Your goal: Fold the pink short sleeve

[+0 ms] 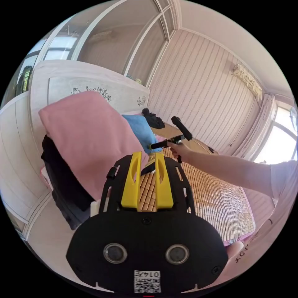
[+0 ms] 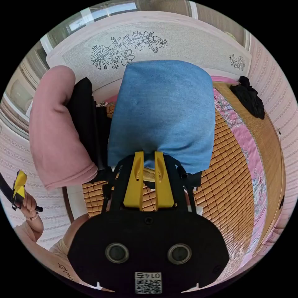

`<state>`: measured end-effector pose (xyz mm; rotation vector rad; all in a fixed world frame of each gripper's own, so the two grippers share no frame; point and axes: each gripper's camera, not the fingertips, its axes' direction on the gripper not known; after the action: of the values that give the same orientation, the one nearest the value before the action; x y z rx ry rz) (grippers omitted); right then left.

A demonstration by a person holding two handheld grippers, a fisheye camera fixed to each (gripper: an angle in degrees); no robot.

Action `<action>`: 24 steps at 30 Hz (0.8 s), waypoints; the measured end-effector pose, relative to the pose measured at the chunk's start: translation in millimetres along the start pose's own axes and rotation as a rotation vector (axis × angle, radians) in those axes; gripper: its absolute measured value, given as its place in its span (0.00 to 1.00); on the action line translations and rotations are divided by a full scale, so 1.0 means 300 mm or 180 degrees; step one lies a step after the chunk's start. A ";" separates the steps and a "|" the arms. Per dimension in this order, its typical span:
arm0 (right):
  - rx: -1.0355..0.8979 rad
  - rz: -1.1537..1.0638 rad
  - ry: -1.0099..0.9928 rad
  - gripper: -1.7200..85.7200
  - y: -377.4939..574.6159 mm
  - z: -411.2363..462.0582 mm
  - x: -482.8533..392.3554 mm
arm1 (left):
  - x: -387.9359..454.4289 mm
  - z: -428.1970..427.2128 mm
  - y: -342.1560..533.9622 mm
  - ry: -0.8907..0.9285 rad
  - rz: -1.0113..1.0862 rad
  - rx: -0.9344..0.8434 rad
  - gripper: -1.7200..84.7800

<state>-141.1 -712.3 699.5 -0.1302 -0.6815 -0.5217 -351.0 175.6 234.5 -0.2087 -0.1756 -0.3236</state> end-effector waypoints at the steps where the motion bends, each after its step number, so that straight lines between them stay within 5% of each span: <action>1: 0.0029 0.0003 -0.0021 0.09 0.002 -0.013 -0.003 | -0.003 -0.016 0.029 -0.0022 -0.0043 -0.0015 0.11; 9: 0.0315 -0.1029 -0.0167 0.17 0.071 -0.256 -0.387 | -0.095 -0.214 0.314 -0.0442 -0.0639 -0.0047 0.14; 16: 0.0471 -0.1636 -0.0228 0.18 0.071 -0.246 -0.862 | -0.080 -0.311 0.351 -0.0640 -0.0530 0.0077 0.14; 20: 0.0027 -0.1749 0.0358 0.17 0.061 -0.071 -1.027 | -0.112 -0.372 0.397 -0.0530 -0.0612 0.0048 0.14; 24: 0.0293 -0.1877 0.1094 0.06 0.091 -0.078 -1.010 | -0.139 -0.406 0.438 -0.0536 -0.0662 0.0025 0.14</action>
<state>-312.4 -569.0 491.5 0.2528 -0.3967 -1.0486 -329.7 281.6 85.7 -0.2103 -0.3664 -0.5123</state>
